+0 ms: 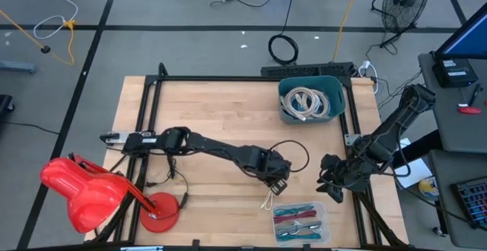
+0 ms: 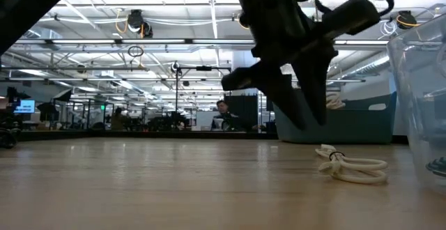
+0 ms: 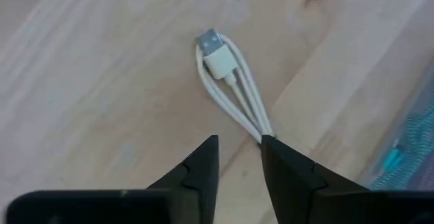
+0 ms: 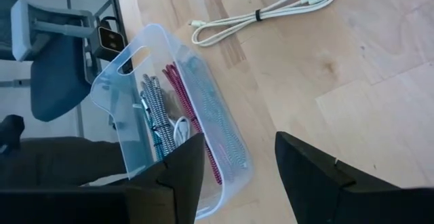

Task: Pick & Place USB Port
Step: Put the brown charger cable into the transparent bin

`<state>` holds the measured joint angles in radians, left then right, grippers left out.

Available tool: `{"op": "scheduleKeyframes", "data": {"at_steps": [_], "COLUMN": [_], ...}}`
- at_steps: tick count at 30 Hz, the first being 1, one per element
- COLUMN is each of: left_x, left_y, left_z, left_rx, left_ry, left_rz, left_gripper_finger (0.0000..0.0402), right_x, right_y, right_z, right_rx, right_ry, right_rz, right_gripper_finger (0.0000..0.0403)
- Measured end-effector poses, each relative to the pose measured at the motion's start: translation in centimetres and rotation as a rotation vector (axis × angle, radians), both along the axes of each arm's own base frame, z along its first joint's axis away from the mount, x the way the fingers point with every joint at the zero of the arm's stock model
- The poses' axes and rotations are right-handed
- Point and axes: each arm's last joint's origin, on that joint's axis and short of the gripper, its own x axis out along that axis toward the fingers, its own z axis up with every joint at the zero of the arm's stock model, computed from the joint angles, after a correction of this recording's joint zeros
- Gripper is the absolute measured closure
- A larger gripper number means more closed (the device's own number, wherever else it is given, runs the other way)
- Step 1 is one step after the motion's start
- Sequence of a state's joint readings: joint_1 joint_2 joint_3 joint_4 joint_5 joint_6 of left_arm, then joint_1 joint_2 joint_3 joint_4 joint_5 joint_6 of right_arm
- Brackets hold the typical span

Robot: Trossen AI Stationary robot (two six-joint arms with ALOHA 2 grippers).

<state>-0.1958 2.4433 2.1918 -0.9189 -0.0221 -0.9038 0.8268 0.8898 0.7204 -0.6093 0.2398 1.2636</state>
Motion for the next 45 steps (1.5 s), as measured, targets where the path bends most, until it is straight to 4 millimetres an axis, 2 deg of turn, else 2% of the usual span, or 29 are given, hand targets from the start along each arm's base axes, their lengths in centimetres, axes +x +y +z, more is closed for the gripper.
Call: {"op": "scheduleKeyframes", "data": {"at_steps": [8, 15, 20, 23, 31, 39, 45], "left_x": [0.9, 1.1, 1.6, 1.7, 1.7, 1.2, -0.4], "left_y": [0.5, 0.5, 0.4, 0.2, 0.2, 0.9, 1.6], "left_z": [-0.7, -1.9, -3.3, -3.9, -4.8, -4.3, -3.3], "left_rx": [-0.030, -0.031, -0.053, -0.068, -0.086, -0.073, 0.020], "left_ry": [-0.043, -0.025, -0.027, -0.023, 0.010, 0.051, 0.173], "left_rz": [0.049, 0.056, 0.060, 0.063, 0.058, 0.076, 0.064], "left_gripper_finger": [0.0239, 0.0244, 0.0262, 0.0286, 0.0393, 0.0399, 0.0400], "right_x": [0.0, 0.0, 0.0, 0.1, 0.4, 0.5, 0.6], "right_y": [0.0, 0.0, 0.0, 0.1, 0.5, 0.5, 0.4], "right_z": [0.0, 0.0, 0.0, 0.1, 0.6, 0.6, 0.7], "right_rx": [-0.003, -0.008, -0.012, -0.013, 0.018, 0.017, 0.001], "right_ry": [-0.008, -0.011, -0.014, -0.020, -0.089, -0.091, -0.119], "right_rz": [0.006, 0.012, 0.018, 0.025, 0.056, 0.054, 0.020], "right_gripper_finger": [0.0232, 0.0232, 0.0232, 0.0232, 0.0232, 0.0232, 0.0232]}}
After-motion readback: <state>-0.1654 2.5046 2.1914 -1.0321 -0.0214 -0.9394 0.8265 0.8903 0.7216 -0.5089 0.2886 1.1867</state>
